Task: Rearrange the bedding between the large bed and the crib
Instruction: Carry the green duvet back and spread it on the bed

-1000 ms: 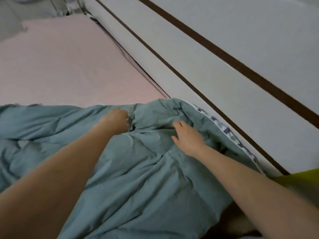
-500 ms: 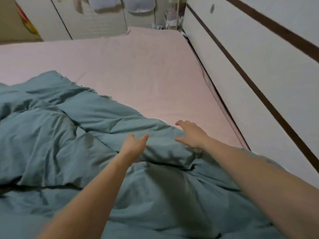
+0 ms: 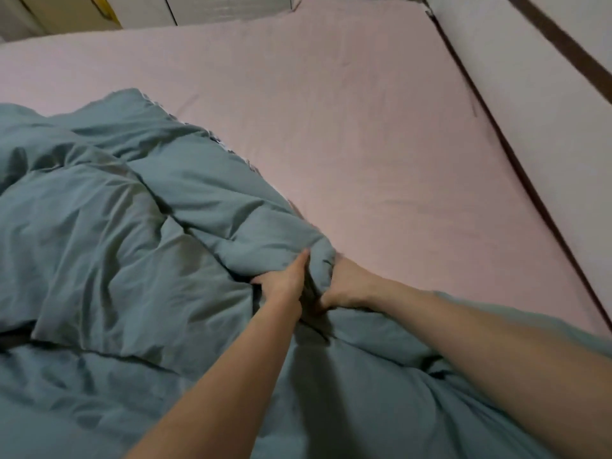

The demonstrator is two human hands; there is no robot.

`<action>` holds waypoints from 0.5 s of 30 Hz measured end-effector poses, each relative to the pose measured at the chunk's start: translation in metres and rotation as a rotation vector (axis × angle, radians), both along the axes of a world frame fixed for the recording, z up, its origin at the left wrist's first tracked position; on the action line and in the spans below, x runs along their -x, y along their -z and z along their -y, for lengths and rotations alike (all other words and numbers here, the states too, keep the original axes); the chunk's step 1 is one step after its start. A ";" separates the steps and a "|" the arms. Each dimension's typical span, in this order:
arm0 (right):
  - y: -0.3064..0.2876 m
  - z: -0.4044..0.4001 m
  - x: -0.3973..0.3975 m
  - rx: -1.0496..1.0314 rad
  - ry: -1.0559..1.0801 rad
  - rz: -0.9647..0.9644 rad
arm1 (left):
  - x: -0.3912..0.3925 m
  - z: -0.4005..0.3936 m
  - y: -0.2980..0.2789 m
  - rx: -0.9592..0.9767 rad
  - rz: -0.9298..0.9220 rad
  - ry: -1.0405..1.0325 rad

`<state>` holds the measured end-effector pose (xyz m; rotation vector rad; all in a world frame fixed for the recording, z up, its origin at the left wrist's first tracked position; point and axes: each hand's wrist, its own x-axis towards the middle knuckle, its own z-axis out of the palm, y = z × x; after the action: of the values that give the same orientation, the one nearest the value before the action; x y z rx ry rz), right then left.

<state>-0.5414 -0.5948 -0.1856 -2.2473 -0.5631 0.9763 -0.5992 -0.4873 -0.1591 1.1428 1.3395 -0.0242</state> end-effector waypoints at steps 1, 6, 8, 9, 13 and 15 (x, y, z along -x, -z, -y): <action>-0.004 -0.001 0.003 0.017 0.012 0.074 | -0.002 -0.001 0.003 -0.023 0.034 0.048; -0.051 0.024 -0.031 -0.150 0.168 0.076 | -0.052 0.009 -0.041 -0.189 0.175 0.202; -0.080 0.041 -0.052 -0.263 0.309 -0.036 | -0.089 0.024 -0.068 -0.230 0.244 0.295; -0.088 0.047 -0.063 -0.273 0.382 -0.080 | -0.101 0.031 -0.076 -0.266 0.262 0.351; -0.134 0.102 -0.125 -0.138 0.545 0.280 | -0.161 0.095 -0.119 -0.264 0.421 0.527; -0.170 0.136 -0.147 -0.011 0.707 0.556 | -0.200 0.133 -0.144 -0.257 0.528 0.613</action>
<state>-0.3947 -0.7306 -0.0158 -2.4228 0.0363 -0.0061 -0.3995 -0.6206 -0.0147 1.6087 0.5057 0.0051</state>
